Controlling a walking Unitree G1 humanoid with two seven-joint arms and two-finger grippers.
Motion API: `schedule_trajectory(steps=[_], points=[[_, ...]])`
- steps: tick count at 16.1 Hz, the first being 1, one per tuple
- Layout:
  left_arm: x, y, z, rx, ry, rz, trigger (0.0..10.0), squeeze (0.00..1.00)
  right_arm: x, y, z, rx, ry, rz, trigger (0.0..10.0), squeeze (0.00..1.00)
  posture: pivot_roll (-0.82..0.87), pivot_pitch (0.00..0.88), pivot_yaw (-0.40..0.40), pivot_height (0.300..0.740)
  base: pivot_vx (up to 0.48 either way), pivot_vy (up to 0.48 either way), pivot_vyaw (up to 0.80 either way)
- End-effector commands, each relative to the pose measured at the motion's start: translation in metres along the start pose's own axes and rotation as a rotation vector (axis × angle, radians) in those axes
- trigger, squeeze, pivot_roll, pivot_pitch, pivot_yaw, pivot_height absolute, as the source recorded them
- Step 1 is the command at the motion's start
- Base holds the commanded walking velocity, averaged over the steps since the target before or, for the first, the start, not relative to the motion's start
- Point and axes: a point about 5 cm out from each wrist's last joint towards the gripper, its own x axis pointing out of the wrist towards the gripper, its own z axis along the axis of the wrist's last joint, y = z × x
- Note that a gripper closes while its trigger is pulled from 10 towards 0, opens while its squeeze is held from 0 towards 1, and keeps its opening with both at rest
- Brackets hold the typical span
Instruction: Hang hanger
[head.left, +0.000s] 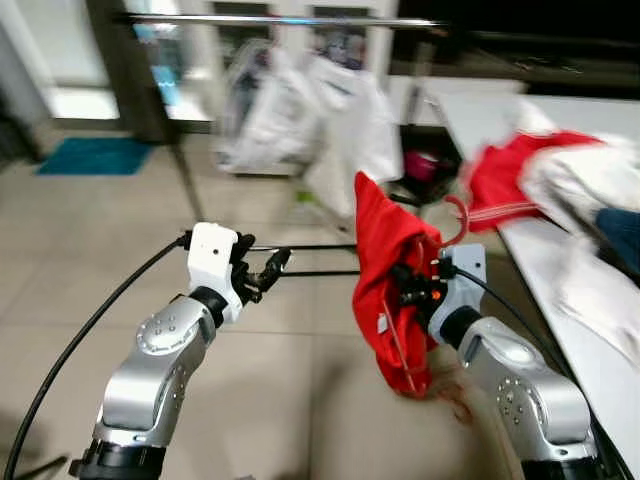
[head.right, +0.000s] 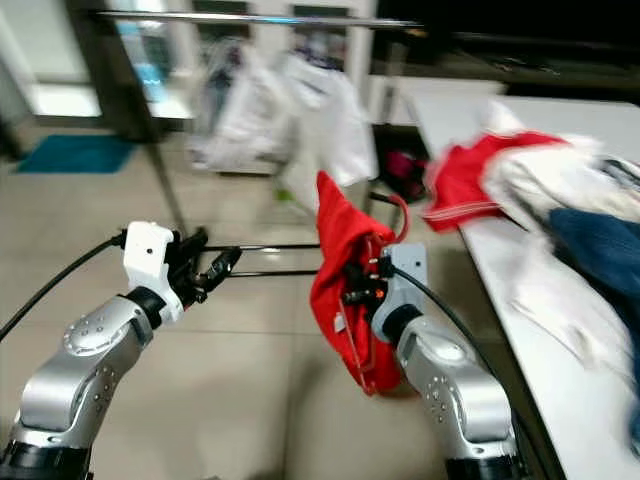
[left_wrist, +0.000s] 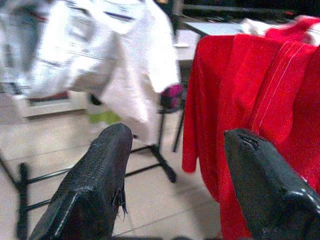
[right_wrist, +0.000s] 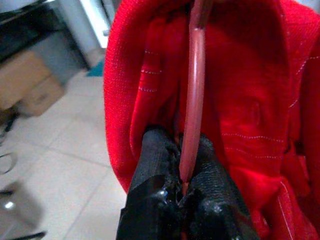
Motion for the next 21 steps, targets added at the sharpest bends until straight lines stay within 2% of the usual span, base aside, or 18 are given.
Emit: schedule_trajectory(steps=[1,15,17,19,21], points=[[-0.0023,0.0013,0.0023,0.01,-0.014,0.009,10.0,0.0,0.0008,0.0072,0.0065,-0.016,-0.029,0.046,10.0,0.0,-0.07,0.0,0.015,0.74,0.349,0.0,0.8],[-0.0059,-0.002,0.0017,0.012,-0.008,-0.018,10.0,0.0,-0.0008,0.0097,0.0022,-0.008,-0.027,0.054,10.0,0.0,-0.07,0.0,0.02,0.74,0.345,0.0,0.0],[-0.0061,-0.0012,0.002,0.005,-0.009,-0.018,10.0,0.0,-0.0001,0.0089,0.0034,-0.036,-0.022,0.048,10.0,0.0,-0.07,0.0,0.02,0.74,0.345,0.0,0.0],[-0.0066,-0.0016,0.0024,0.004,-0.012,-0.017,10.0,0.0,-0.0003,0.0129,0.0031,-0.05,-0.021,0.079,10.0,0.0,-0.07,0.0,0.019,0.74,0.349,0.0,0.8],[-0.0067,-0.0014,0.0023,0.003,-0.013,-0.017,10.0,0.0,-0.0004,0.0149,0.0024,-0.039,-0.028,0.091,10.0,0.0,-0.07,0.0,0.018,0.74,0.352,0.0,0.0]])
